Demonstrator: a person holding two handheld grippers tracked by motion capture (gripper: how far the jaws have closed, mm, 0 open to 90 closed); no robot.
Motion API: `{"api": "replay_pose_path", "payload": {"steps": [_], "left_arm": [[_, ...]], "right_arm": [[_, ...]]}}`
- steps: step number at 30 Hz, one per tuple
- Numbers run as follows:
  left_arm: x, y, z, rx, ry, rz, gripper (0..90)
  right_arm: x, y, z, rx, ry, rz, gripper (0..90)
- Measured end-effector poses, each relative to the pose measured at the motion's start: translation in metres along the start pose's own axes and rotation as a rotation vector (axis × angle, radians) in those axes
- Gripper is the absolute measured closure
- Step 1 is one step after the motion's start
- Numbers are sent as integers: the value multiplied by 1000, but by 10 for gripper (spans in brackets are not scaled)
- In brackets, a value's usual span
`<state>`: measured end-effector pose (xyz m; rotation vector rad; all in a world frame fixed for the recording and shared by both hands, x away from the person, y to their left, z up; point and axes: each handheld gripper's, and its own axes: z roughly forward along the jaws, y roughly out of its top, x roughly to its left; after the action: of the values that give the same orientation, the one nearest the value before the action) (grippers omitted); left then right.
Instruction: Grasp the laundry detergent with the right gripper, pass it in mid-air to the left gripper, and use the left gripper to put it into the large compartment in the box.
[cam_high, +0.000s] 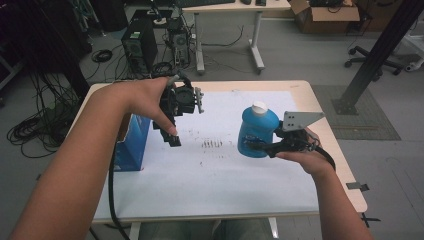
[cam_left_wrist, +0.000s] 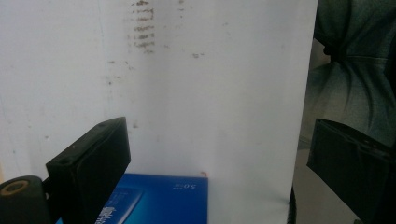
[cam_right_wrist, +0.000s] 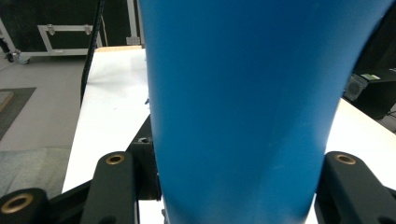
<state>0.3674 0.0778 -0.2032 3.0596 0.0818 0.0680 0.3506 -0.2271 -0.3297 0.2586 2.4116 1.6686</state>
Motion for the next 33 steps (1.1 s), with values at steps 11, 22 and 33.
{"api": "replay_pose_path", "payload": {"steps": [11, 22, 33], "left_arm": [[-3, 6, -2, 2, -4, 15, 61], [-5, 9, -4, -2, -4, 22, 55], [-8, 12, -5, -6, -8, 33, 55]], "right_arm": [[4, -2, 19, 1, 34, -9, 455], [8, -1, 39, 4, 58, -25, 454], [10, -1, 58, 14, 82, -27, 454]]}}
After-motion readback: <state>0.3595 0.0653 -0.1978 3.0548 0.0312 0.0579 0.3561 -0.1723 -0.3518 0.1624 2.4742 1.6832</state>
